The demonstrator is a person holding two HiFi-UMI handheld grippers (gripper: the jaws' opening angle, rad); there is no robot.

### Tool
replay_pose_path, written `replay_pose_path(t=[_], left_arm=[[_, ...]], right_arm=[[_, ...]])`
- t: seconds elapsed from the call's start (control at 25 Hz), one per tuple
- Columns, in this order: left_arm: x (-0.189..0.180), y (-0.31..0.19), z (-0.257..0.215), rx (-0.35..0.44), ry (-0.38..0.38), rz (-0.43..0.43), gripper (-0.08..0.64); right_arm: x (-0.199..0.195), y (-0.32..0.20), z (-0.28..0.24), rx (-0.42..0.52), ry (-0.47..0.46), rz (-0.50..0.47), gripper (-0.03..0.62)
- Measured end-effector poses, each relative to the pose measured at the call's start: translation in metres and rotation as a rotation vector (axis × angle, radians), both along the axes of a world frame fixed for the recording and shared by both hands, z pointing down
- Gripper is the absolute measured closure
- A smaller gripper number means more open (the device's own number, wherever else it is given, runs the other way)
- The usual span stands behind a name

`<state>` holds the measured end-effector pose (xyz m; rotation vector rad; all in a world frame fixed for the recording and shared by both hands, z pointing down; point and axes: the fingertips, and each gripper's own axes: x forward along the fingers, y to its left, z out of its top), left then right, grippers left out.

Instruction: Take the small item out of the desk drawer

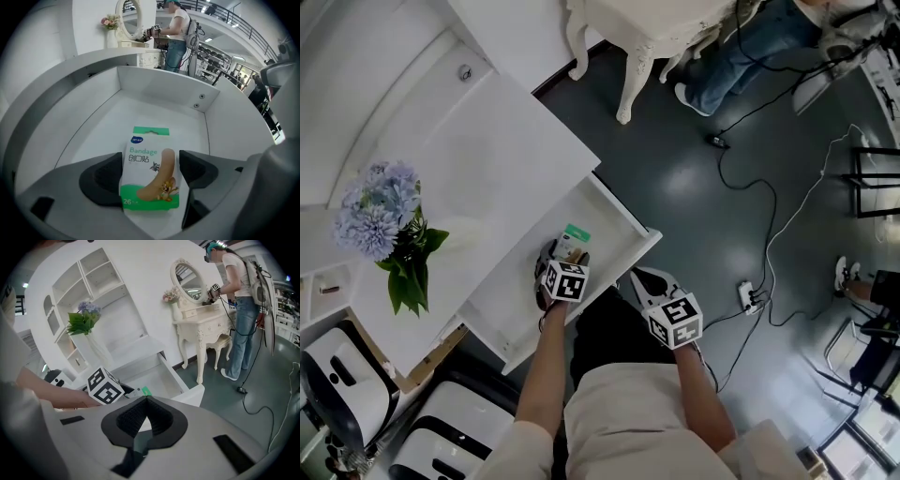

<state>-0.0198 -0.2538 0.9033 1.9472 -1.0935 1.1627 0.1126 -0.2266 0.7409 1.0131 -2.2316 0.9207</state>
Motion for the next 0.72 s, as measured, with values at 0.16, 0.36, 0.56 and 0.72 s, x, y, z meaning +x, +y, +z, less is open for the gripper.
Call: replay_pose_path(t=[0.16,0.36,0.56,0.72], left_arm=[[0.000,0.000,0.004,-0.001,-0.006,0.000,0.183],[-0.001,-0.001,0.005,-0.003,-0.010,-0.007,0.183],[-0.002,0.000,0.003,-0.006,-0.008,-0.005,0.195],[-0.003,0.000,0.002,-0.018,-0.004,0.006,0.199]], right_arm=[[-0.002,0.004,0.002,-0.004,0.002,-0.009,0.568],[-0.001,0.006,0.003,-0.007,0.002,-0.007,0.568],[0.000,0.008,-0.001,0.001,0.000,-0.005,0.568],[-0.001,0.011,-0.004,0.008,0.001,-0.006,0.568]])
